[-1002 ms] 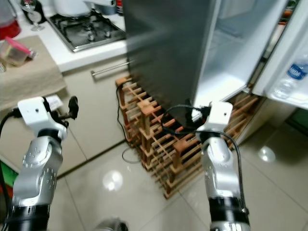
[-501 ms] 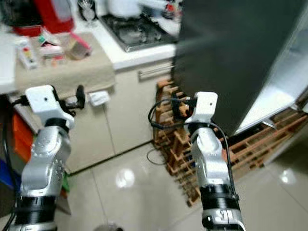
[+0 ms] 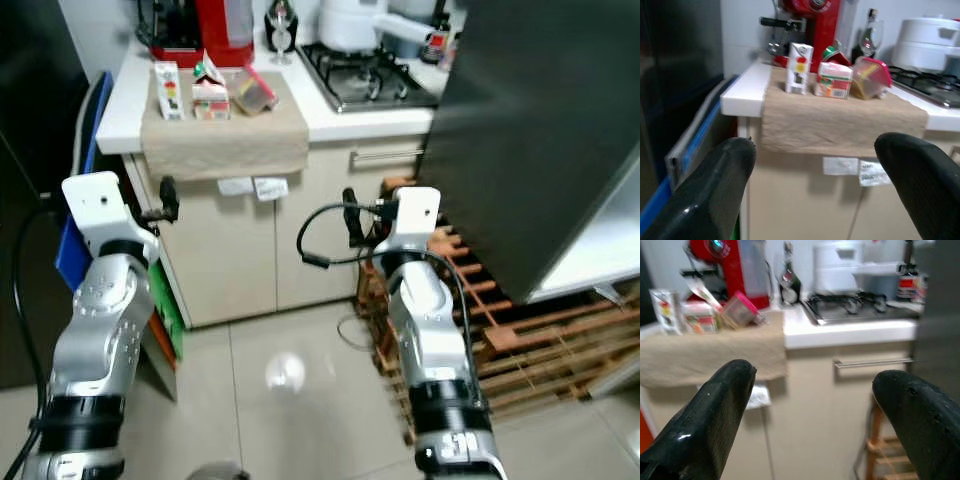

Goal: Restocking fridge

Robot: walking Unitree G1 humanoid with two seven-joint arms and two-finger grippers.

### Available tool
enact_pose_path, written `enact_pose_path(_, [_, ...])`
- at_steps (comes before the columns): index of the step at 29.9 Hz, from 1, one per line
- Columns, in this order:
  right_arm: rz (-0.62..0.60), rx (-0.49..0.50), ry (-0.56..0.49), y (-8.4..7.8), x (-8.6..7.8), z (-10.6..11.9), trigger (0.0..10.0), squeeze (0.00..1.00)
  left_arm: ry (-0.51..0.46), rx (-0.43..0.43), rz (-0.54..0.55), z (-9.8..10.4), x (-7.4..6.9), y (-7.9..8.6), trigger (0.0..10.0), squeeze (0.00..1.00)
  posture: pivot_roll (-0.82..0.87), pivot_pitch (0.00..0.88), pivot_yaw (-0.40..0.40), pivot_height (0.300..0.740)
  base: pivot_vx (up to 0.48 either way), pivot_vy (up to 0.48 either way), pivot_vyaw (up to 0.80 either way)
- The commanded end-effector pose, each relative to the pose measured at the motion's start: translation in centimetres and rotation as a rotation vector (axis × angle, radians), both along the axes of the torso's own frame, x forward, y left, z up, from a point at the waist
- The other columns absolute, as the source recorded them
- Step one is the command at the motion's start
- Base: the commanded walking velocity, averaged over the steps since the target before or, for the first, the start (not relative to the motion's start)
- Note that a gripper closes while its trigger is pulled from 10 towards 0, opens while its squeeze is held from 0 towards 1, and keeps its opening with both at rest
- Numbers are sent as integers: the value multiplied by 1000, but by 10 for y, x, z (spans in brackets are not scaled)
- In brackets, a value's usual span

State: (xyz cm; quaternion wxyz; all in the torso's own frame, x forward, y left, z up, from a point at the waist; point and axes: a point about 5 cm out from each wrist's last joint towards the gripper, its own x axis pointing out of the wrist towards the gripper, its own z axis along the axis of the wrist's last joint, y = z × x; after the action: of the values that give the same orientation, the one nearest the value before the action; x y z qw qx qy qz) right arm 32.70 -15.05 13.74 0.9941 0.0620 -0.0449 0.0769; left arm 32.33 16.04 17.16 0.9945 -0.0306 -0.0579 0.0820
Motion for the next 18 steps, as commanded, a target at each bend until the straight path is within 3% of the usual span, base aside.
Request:
enact_pose_path(1, [16,-6,-11,5,0,3,10000,0,15,13,20,-2,2,6,10000,0,-64,0,-10,736,0,-446,587])
enact_pose_path(5, [-6,-21,-23,2,-2,3,10000,0,18,15,12,-3,4,3,10000,0,-71,0,-8,736,0,-440,591])
enact_pose_path(9, [-32,-43,-17,0,-3,3,10000,0,9,-2,21,-4,4,5,10000,0,-75,0,-5,736,0,0,294])
enact_pose_path(12, [-46,-51,-51,0,-5,7,10000,0,-13,32,-8,1,7,7,10000,0,-75,0,-5,736,0,0,0])
enact_pose_path(14, [-54,-62,-68,1,-5,10,10000,0,-44,-31,-81,5,8,5,10000,0,-76,0,-4,736,0,0,0])
enact_pose_path(18, [-88,-122,-150,0,-7,21,10000,0,-87,-39,-118,14,7,1,10000,0,-76,0,-4,736,480,0,0])
